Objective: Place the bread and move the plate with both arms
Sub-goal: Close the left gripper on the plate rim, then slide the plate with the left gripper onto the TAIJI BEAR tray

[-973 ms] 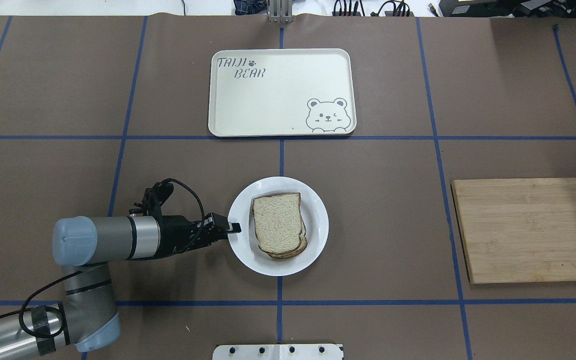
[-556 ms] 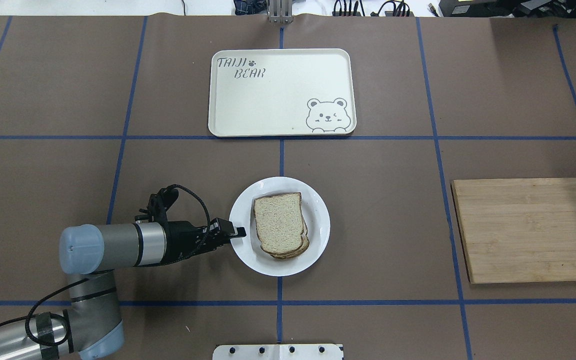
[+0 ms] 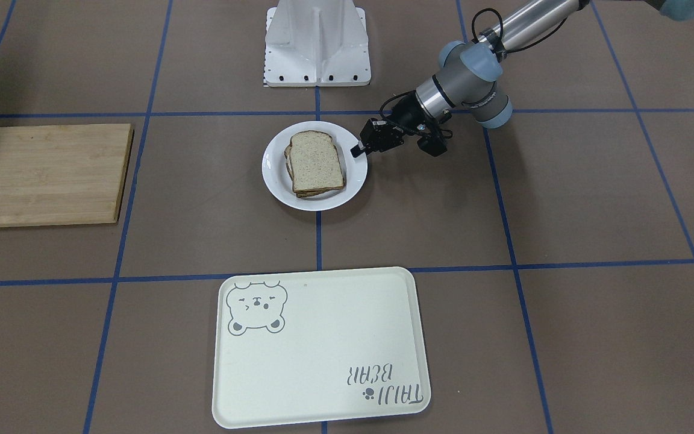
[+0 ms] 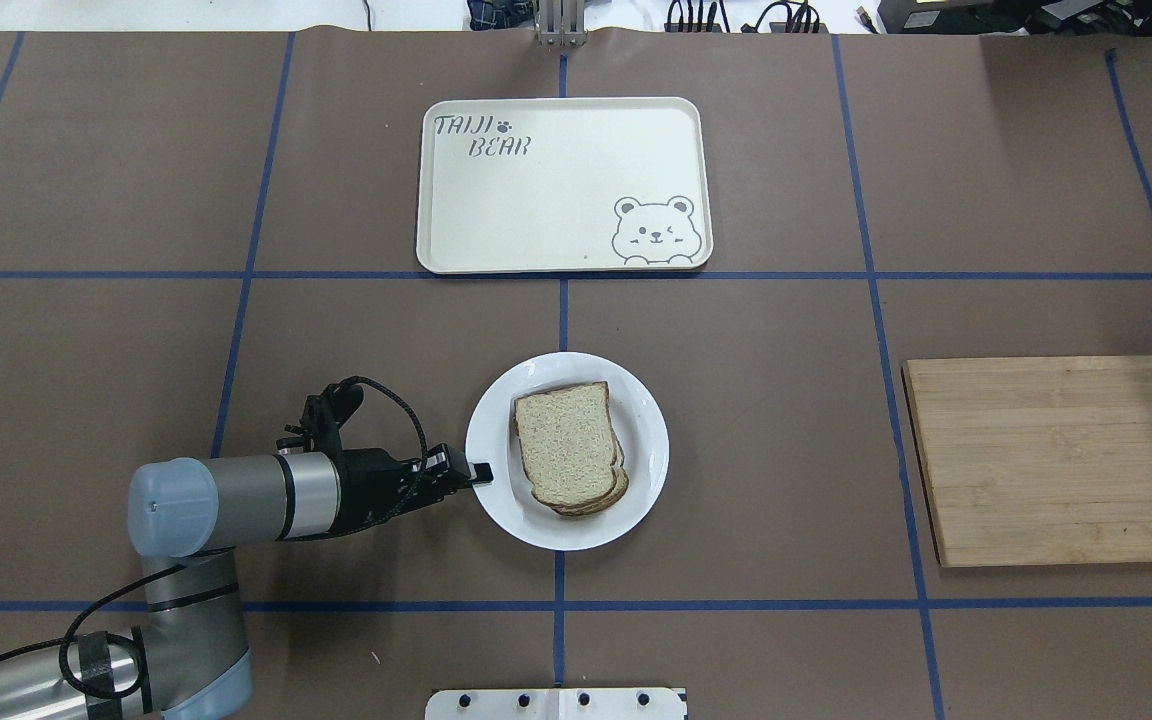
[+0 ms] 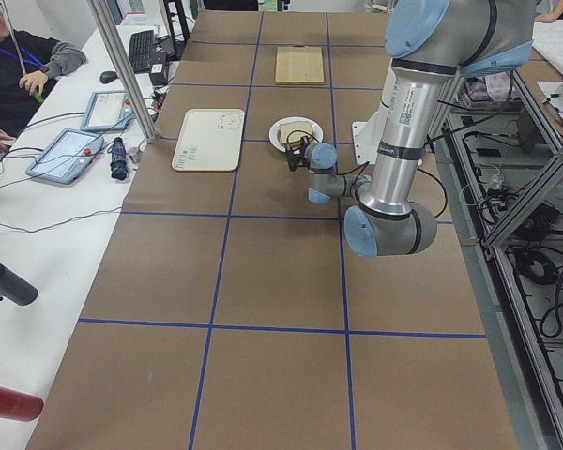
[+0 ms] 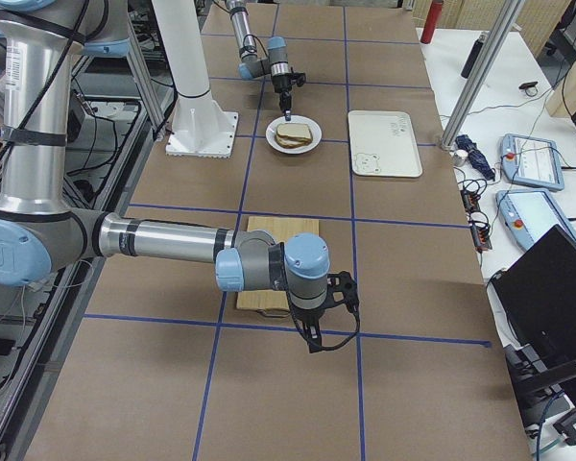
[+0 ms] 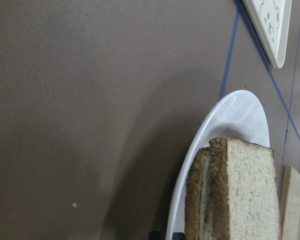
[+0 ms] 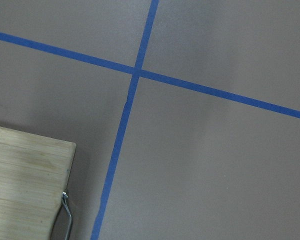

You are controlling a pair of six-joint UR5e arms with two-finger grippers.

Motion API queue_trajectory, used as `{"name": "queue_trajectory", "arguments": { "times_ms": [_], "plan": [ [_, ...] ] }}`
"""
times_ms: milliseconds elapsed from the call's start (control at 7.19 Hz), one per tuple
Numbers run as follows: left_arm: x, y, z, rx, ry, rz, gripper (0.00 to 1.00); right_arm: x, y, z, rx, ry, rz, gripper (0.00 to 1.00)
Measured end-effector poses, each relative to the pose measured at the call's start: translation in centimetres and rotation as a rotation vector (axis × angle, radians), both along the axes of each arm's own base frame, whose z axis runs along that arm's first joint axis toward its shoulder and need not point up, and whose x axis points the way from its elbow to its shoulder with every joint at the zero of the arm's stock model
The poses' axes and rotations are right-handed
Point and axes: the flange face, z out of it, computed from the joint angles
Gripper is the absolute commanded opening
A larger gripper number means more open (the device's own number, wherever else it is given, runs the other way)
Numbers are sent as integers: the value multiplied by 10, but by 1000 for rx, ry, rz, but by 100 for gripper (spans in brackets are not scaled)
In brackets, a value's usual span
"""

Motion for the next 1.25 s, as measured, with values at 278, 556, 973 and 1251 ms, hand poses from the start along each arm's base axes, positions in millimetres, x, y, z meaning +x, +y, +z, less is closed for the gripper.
{"name": "queue_trajectory", "arguments": {
  "times_ms": [278, 556, 973, 1251],
  "plan": [
    [-1, 1, -1, 1, 5, 1, 0, 0, 0, 0, 0, 0, 0, 100],
    [-5, 1, -8, 5, 21, 1, 0, 0, 0, 0, 0, -1, 0, 100],
    [-16, -3, -25, 17, 55, -12, 0, 0, -1, -1, 3, -1, 0, 100],
    [-29, -23, -33, 23, 70, -50, 0, 0, -1, -1, 4, 0, 0, 100]
  ]
}}
